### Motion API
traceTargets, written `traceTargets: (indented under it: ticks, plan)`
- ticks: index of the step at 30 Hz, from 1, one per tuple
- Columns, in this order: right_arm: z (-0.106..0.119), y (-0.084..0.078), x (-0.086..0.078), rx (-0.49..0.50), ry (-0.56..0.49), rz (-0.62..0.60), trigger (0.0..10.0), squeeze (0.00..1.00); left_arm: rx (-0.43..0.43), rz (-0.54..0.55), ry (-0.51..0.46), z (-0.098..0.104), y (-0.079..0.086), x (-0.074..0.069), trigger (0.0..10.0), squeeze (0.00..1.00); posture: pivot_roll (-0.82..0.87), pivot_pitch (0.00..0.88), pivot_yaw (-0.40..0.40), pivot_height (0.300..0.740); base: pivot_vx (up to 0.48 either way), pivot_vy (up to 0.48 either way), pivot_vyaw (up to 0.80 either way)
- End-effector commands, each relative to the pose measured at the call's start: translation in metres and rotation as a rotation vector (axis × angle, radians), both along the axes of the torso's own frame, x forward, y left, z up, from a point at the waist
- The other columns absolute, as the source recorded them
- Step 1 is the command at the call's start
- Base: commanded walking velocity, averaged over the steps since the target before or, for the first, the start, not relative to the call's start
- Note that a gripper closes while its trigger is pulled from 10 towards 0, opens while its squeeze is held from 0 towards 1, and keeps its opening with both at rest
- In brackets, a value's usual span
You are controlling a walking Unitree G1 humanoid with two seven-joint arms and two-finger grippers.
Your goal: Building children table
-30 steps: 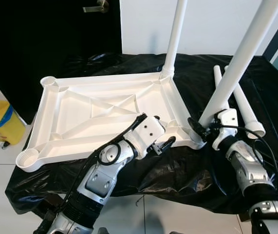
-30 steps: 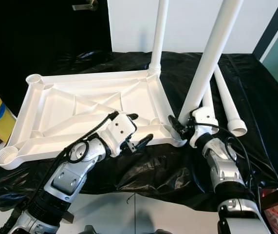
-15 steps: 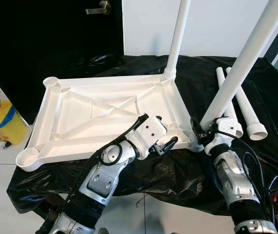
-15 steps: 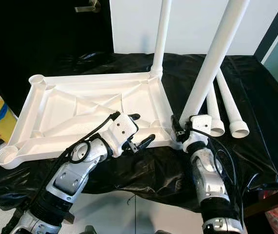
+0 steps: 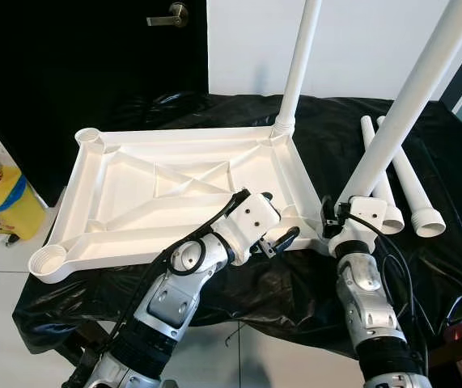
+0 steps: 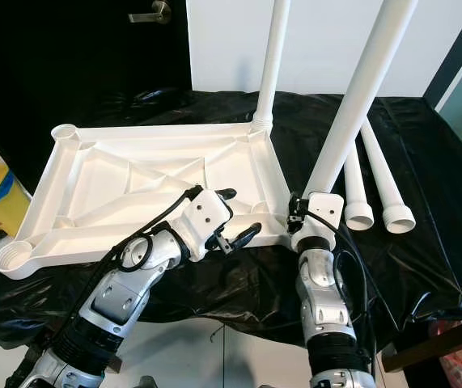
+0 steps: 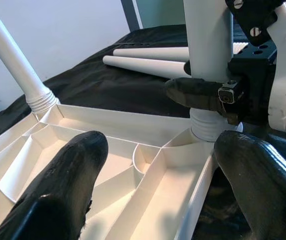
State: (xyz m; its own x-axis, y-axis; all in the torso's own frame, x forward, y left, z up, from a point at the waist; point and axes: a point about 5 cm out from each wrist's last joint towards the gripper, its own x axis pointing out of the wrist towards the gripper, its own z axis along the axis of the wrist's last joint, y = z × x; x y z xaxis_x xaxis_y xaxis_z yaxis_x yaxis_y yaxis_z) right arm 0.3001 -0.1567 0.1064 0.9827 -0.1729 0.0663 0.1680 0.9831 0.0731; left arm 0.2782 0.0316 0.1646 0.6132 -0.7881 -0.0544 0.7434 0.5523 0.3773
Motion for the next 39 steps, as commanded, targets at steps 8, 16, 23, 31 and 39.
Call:
traceTargets:
  ticks: [8,16,23,31,39]
  plan:
    - [-0.019,0.001,-0.009,0.017,0.107,-0.032,10.0,0.0,0.003,-0.001,-0.017,0.001,-0.002,0.003,10.0,0.0,0.01,0.0,-0.055,0.74,0.0,0.0,0.0]
    - [-0.008,0.0,-0.01,-0.019,0.041,0.038,10.0,1.0,0.006,-0.001,-0.02,0.002,-0.001,0.003,10.0,0.0,0.02,0.0,-0.053,0.74,0.0,0.0,0.0]
    - [0.005,-0.013,-0.01,-0.046,-0.032,0.186,10.0,1.0,0.009,0.005,-0.02,0.002,0.002,0.002,10.0,0.0,0.03,0.0,-0.052,0.74,0.0,0.0,0.0]
    - [0.013,-0.027,0.007,-0.125,-0.031,0.489,10.0,0.0,0.017,0.007,-0.019,0.002,0.005,0.002,10.0,0.0,0.03,0.0,-0.038,0.74,0.0,0.0,0.0]
    - [0.009,-0.03,0.014,-0.17,0.018,0.64,10.0,0.0,0.019,0.006,-0.021,0.004,0.005,0.003,10.0,0.0,0.04,0.004,-0.032,0.74,0.0,0.0,0.0]
